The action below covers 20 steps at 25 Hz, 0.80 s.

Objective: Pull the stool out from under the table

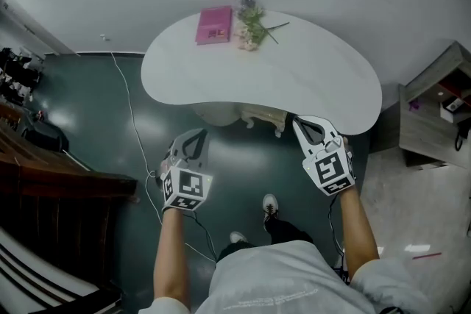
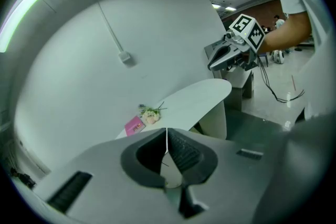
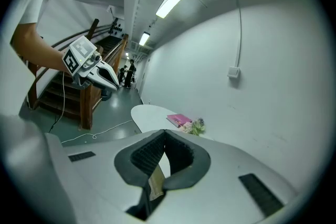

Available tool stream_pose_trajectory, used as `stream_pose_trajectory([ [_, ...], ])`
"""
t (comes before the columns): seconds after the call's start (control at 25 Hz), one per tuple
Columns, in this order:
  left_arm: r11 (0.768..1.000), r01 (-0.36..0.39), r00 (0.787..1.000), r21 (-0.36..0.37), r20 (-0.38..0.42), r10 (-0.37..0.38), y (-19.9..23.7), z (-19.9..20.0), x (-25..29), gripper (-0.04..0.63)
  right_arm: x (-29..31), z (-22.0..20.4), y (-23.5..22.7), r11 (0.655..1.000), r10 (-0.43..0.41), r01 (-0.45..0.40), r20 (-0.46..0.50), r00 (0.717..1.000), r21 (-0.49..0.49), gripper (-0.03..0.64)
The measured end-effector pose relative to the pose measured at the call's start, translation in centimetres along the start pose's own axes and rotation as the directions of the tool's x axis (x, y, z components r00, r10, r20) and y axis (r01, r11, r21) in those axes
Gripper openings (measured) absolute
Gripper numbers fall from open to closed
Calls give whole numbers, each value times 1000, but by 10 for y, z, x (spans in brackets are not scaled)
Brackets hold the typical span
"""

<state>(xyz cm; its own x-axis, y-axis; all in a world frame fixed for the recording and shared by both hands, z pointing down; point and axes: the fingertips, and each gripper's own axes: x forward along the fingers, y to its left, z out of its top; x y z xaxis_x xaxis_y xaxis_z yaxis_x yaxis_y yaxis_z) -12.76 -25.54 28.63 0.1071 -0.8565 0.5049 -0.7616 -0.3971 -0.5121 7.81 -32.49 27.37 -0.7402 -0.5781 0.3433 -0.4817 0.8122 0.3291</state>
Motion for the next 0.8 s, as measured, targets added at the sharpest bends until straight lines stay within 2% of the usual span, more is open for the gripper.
stream_pose_trajectory([
  [0.24, 994, 109, 994, 15, -3, -109, -11, -23, 39, 20, 12, -34, 6, 994, -49, 56, -80, 996, 96, 15],
  [0.4, 978, 208, 978, 18, 19, -208, -16, -46, 68, 20, 26, -55, 16, 980, -106, 128, -144, 984, 152, 15],
  [0.56, 944, 320, 946, 77, 24, -323, -22, -80, 98, 20, 45, -77, 36, 947, -142, 195, -213, 967, 255, 15],
  [0.68, 913, 393, 918, 111, 12, -397, -30, -109, 126, 20, 60, -102, 54, 927, -162, 241, -274, 948, 286, 23],
  [0.76, 893, 430, 901, 133, -2, -433, -39, -128, 143, 21, 70, -127, 66, 911, -155, 259, -316, 936, 321, 116],
  [0.8, 885, 444, 895, 142, -13, -447, -43, -138, 151, 21, 76, -139, 71, 902, -155, 270, -332, 931, 338, 133],
])
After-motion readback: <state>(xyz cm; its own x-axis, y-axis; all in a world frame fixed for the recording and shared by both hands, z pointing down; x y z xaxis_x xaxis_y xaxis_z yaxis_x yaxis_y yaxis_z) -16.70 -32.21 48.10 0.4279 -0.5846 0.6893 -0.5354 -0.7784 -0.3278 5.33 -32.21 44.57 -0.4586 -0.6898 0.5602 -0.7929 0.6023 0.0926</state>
